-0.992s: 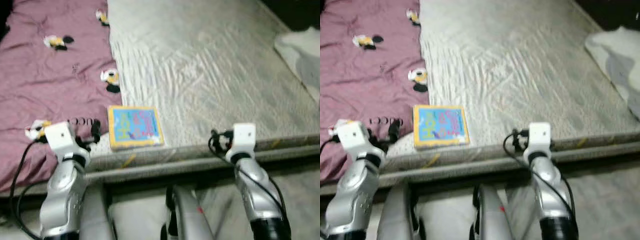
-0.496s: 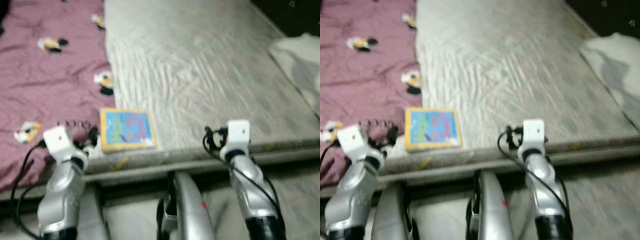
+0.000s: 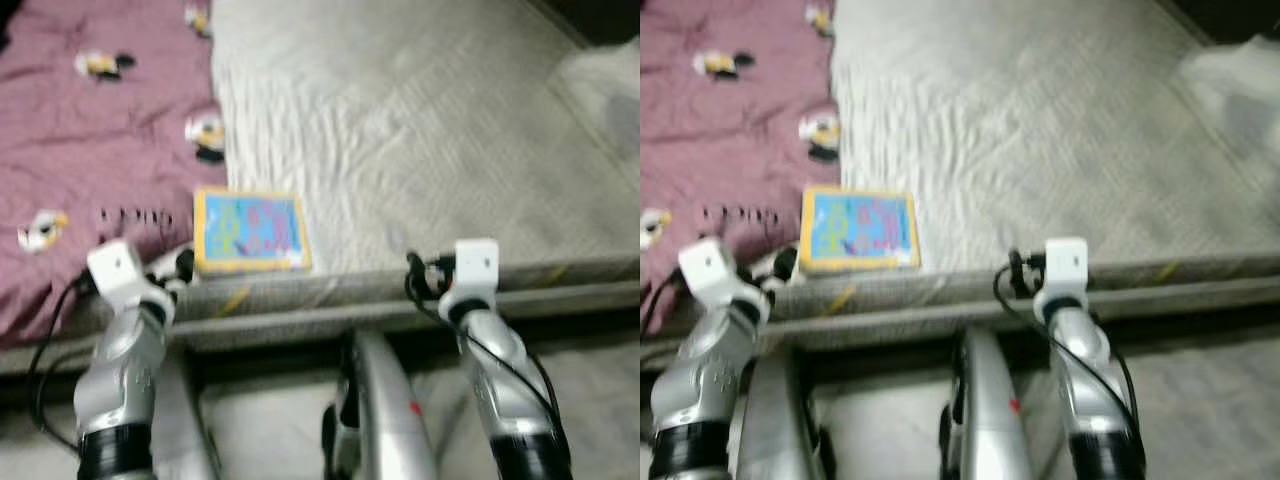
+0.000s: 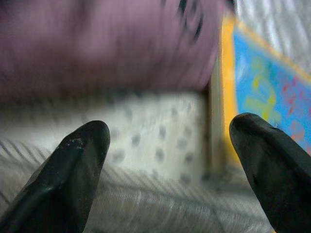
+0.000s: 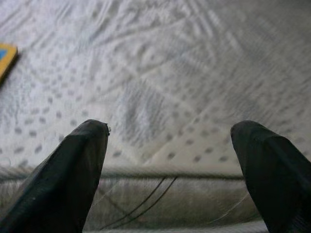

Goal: Clean up the room

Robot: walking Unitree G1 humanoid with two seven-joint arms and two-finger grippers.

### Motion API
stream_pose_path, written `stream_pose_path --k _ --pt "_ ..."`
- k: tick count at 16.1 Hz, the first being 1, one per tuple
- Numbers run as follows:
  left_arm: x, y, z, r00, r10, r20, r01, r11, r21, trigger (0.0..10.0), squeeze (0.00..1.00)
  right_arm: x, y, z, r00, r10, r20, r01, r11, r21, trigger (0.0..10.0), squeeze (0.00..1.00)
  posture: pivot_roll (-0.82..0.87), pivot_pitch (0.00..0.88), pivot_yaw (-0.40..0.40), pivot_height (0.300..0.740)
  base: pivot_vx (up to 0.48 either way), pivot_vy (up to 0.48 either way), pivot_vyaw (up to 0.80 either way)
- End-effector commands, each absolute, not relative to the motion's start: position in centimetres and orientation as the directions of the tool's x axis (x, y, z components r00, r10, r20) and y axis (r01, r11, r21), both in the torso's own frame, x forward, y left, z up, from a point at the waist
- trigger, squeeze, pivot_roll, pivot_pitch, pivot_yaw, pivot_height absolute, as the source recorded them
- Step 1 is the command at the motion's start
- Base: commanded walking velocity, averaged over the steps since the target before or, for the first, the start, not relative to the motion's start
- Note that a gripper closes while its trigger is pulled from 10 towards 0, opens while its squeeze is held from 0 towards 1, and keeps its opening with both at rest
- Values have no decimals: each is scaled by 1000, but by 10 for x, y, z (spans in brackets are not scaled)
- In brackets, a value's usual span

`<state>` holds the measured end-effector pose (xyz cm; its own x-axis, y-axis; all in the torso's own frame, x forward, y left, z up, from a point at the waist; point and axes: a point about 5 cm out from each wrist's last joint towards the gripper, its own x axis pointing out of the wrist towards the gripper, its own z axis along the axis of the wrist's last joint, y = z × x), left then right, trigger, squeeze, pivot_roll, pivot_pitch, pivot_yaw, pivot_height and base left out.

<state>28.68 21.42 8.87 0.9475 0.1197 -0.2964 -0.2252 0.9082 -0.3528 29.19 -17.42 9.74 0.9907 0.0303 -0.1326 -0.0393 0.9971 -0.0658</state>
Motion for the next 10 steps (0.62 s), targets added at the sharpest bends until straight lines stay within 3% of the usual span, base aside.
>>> stream_pose_path --k 1,10 --pt "289 208 88 952 62 -299 -179 907 -382 10000 0 289 -180 96 990 10 -139 -19 998 -66 10000 0 -43 167 -113 489 0 0 0" --pt "313 207 83 957 -10 -290 -132 874 -467 10000 0 281 -190 104 995 -4 -103 -9 993 -121 10000 0 -112 171 -113 489 0 0 0"
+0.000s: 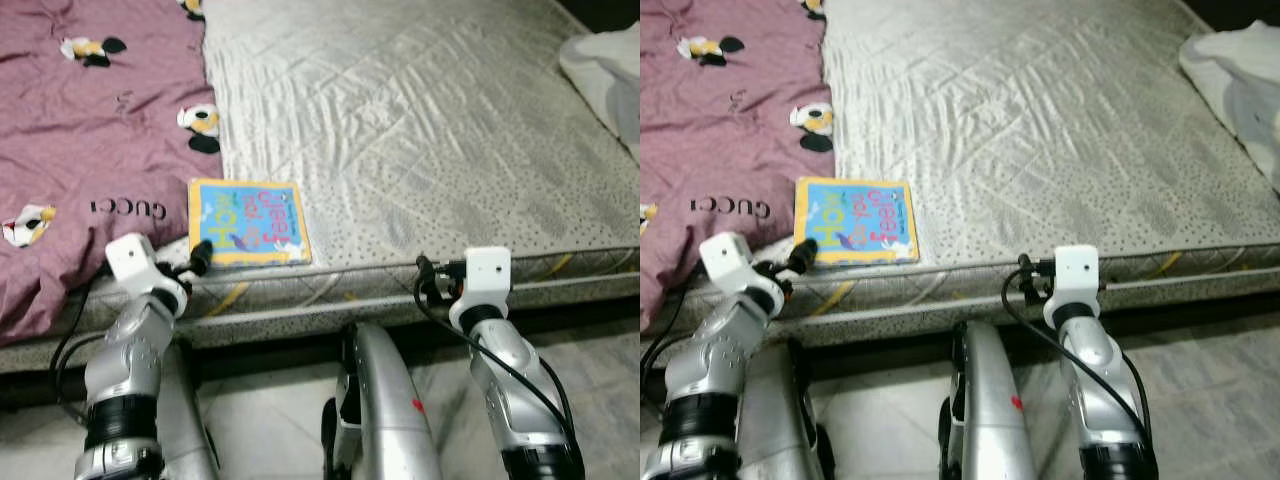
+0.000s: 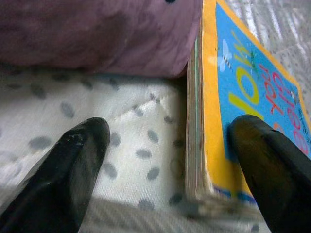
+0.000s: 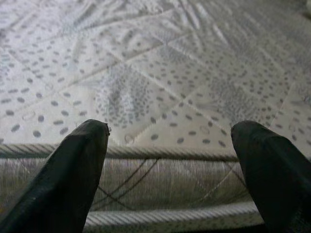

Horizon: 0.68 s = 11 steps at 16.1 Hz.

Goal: Clean up the room

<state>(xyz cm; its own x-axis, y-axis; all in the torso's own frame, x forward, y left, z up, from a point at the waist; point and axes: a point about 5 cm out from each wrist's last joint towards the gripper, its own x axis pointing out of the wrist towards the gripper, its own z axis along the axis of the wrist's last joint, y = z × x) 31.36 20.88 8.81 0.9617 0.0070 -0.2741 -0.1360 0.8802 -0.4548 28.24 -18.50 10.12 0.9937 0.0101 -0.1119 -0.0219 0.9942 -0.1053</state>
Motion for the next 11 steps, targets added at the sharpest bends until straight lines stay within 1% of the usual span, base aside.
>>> stream_pose_path --k 1,5,7,8,9,10,11 --pt "317 206 84 958 -26 -285 -122 865 -487 10000 0 281 -190 106 995 -3 -99 -10 992 -123 10000 0 -114 171 -114 489 0 0 0" --pt "331 191 79 933 -168 -318 -33 841 -541 10000 0 274 -191 121 997 35 -62 -44 987 -152 10000 0 -159 165 -117 489 0 0 0" --pt "336 184 80 924 -230 -305 8 810 -587 10000 0 270 -193 124 997 48 -53 -57 983 -177 10000 0 -179 164 -114 489 0 0 0" --pt "338 175 78 901 -307 -307 54 780 -623 10000 0 269 -196 124 998 41 -55 -51 981 -186 10000 0 -188 160 -112 489 0 0 0" --pt "338 171 75 887 -326 -327 53 776 -629 10000 0 270 -197 123 998 34 -55 -44 981 -188 10000 0 -196 157 -109 489 0 0 0" --pt "340 170 73 885 -322 -335 42 773 -633 627 0 270 -196 125 998 33 -49 -42 981 -191 10000 0 -197 155 -105 489 0 0 0" --pt "341 171 72 886 -322 -334 28 756 -654 0 0 270 -194 128 998 40 -39 -47 979 -200 10000 0 -199 152 -103 489 0 0 0"
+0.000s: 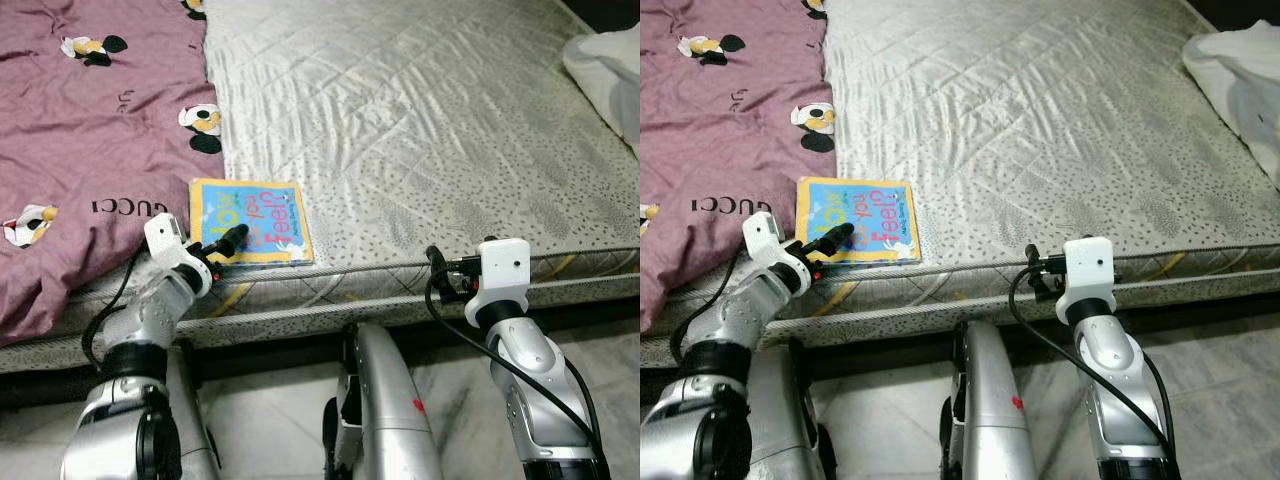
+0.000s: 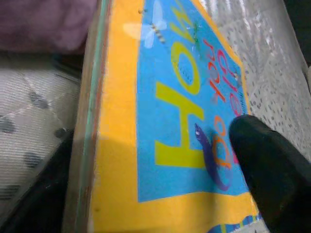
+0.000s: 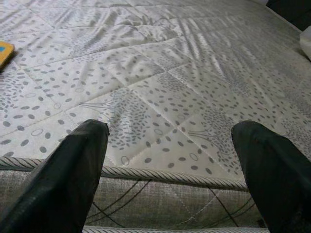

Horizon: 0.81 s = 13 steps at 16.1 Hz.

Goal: Clean up the room

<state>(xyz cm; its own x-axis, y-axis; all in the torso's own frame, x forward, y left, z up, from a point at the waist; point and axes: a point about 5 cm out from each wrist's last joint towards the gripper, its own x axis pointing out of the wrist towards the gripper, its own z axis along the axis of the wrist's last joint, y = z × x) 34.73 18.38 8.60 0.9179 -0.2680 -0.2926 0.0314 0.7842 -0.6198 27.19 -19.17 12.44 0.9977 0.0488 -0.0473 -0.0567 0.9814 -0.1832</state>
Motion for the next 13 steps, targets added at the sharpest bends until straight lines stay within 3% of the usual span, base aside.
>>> stream_pose_path --k 1,9,13 --pt "342 171 71 884 -328 -334 28 749 -662 0 0 269 -194 128 998 43 -37 -50 977 -205 10000 0 -199 150 -103 489 0 0 0" --pt "352 173 73 876 -348 -333 29 728 -685 0 0 284 -187 135 996 87 -5 -86 977 -197 10000 0 -190 70 -120 489 0 0 0" --pt "357 175 79 892 -331 -308 21 711 -703 0 0 283 -159 143 921 389 -6 -388 917 -89 10000 0 -193 31 -116 489 0 0 0"
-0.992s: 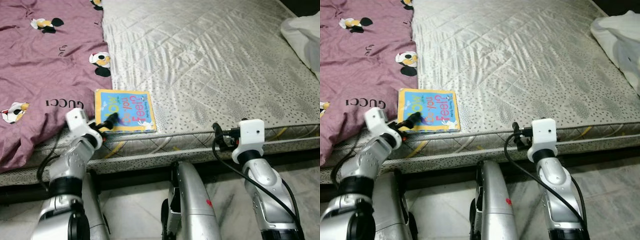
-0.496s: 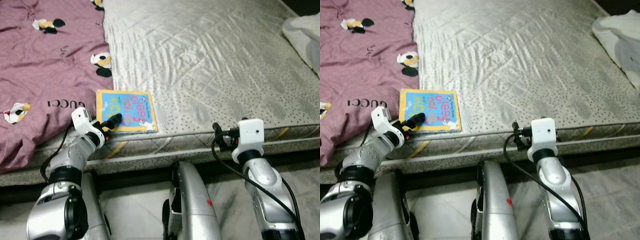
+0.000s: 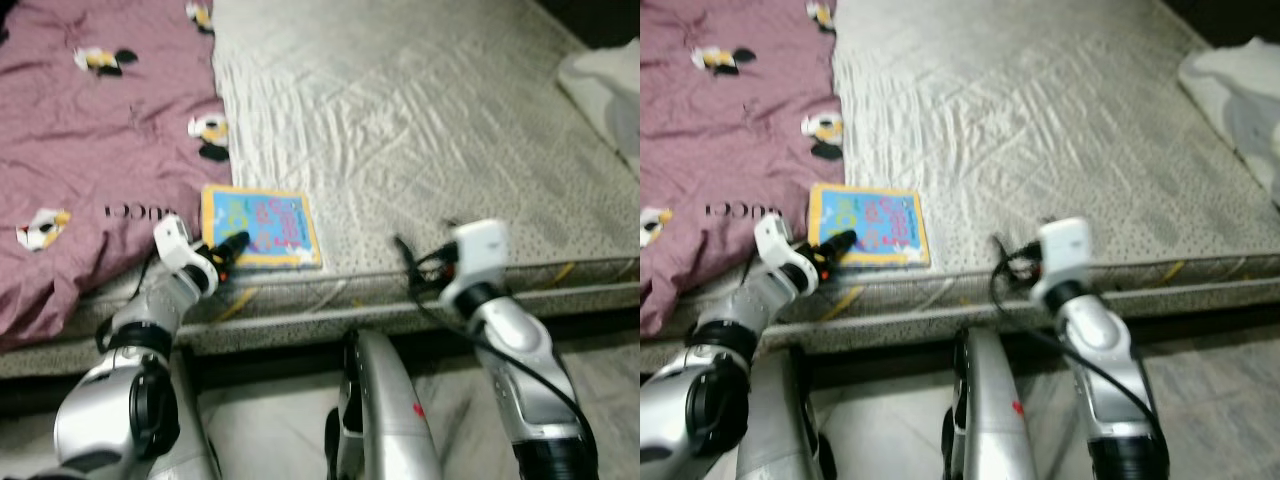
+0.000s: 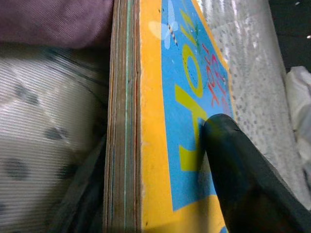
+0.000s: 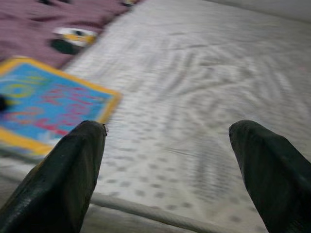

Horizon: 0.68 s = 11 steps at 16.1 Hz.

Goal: Clean up the room

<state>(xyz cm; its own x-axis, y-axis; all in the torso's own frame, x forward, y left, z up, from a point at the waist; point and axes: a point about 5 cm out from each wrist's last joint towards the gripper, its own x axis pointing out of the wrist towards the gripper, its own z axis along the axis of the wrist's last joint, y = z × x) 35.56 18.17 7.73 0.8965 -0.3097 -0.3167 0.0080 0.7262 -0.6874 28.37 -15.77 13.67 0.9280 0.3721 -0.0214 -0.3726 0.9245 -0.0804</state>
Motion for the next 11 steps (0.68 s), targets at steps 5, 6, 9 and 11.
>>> stream_pose_path --k 5,6,9,11 --pt "365 177 89 903 -319 -287 16 693 -721 0 0 282 -157 135 849 523 -80 -527 849 -37 10000 0 -187 0 -90 489 0 0 0" --pt "365 178 89 903 -320 -286 16 692 -722 0 0 283 -157 134 847 525 -82 -529 848 -34 10000 0 -182 0 -83 489 0 0 0" --pt "367 175 93 901 -332 -279 28 686 -727 0 0 284 -155 134 831 550 -81 -552 834 -4 10000 0 -165 0 -75 489 0 0 0" --pt "369 177 95 904 -326 -276 28 690 -723 0 0 286 -152 132 823 561 -86 -563 826 6 10000 0 -140 0 -77 489 0 0 0"
